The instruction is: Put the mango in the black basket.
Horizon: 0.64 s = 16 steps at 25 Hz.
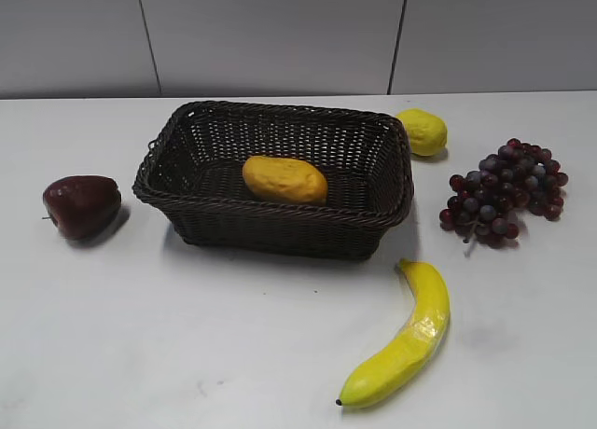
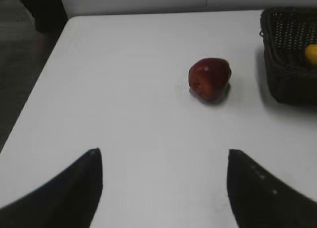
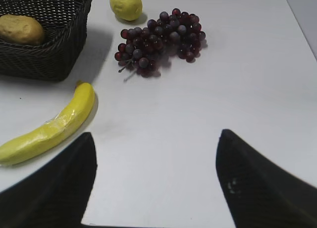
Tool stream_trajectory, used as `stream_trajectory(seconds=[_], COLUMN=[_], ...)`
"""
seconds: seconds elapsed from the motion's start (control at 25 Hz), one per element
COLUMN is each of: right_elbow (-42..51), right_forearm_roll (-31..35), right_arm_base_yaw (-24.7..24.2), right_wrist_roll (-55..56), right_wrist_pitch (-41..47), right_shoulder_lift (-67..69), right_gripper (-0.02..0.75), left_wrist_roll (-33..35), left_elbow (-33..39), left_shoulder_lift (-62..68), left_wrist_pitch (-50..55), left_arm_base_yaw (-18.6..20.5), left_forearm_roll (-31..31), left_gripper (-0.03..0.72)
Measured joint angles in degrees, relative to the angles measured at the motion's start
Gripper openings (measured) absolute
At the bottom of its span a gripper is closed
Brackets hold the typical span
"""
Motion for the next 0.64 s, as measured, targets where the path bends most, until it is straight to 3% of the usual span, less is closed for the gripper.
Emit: stream_trajectory(seconds=[0.64], right_elbow=[0.0], right_forearm_roll=[0.0], right_arm_base_yaw=[0.0], right_wrist_roll=[0.0], right_wrist_pitch=[0.0], right_shoulder_lift=[0.0], right_gripper=[0.575], left_wrist_roll=[-0.4], left_elbow=[0.1], left_shoulder_lift=[-0.9], left_wrist_pitch=[0.0], left_arm_base_yaw=[0.0], left_forearm_roll=[-0.1], left_gripper=[0.592])
